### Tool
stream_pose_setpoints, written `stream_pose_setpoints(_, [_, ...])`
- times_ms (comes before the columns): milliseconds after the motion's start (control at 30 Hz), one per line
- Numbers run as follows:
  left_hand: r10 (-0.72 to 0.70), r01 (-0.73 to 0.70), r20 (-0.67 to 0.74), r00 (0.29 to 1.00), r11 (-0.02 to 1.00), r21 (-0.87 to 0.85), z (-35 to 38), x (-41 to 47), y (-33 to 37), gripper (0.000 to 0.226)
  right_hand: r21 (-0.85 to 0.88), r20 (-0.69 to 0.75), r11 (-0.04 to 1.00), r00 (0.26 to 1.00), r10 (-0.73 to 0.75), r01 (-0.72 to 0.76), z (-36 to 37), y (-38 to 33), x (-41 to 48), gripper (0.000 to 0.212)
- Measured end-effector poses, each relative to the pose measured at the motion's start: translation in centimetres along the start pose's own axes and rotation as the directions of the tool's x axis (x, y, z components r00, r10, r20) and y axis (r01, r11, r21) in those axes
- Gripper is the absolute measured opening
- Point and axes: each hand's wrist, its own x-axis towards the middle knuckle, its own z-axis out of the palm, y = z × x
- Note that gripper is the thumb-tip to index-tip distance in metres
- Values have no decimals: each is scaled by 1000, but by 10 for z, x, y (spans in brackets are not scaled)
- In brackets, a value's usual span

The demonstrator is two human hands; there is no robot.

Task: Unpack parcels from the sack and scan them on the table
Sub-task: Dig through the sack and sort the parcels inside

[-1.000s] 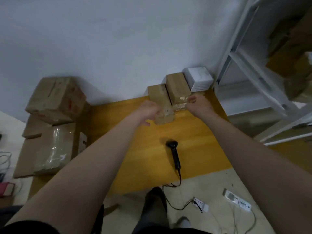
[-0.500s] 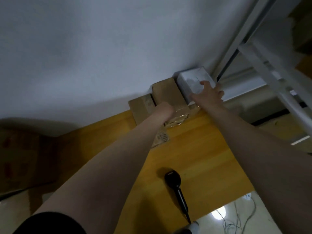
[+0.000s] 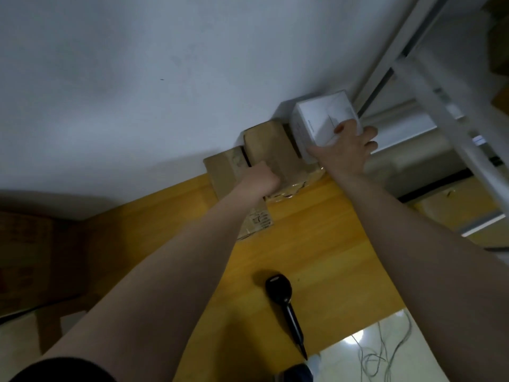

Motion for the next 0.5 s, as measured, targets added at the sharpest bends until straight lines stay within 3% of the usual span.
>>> stream_pose_setpoints(67, [20,-20,0,1000,989,-146,2,-10,-4,24,91,-55,994,997,-52,57,-13,1,-16,78])
stream_pose_setpoints(133, [-32,-21,-123,992,912,-409,-1,-25,-9,21,321,38,947,998,-44,30,-29,-2,-33,74])
stream_pose_setpoints(200, [-158,-29,-207,965,724,-690,-5,-41,-13,24,592,214,801,976,-52,-87,-43,-6,-53,66])
stream_pose_setpoints(233, [-200,-12,-164,966,599,-800,-7,-48,-16,36,666,298,732,951,-83,-145,-49,-6,-63,61])
stream_pose_setpoints(267, [-209,22,-91,974,483,-875,-10,-57,-18,46,693,379,694,917,-122,-195,-52,-6,-72,56])
stream_pose_setpoints(333, [-159,86,30,987,362,-928,-13,-71,-25,51,674,516,692,835,-192,-258,-56,-5,-91,44])
stream_pose_setpoints(400, [-157,104,48,986,371,-923,-12,-85,-36,42,632,577,733,785,-227,-253,-55,-5,-107,36])
stream_pose_setpoints(500, [-210,120,35,977,405,-906,-4,-102,-64,45,578,585,779,789,-187,-244,-47,-3,-125,41])
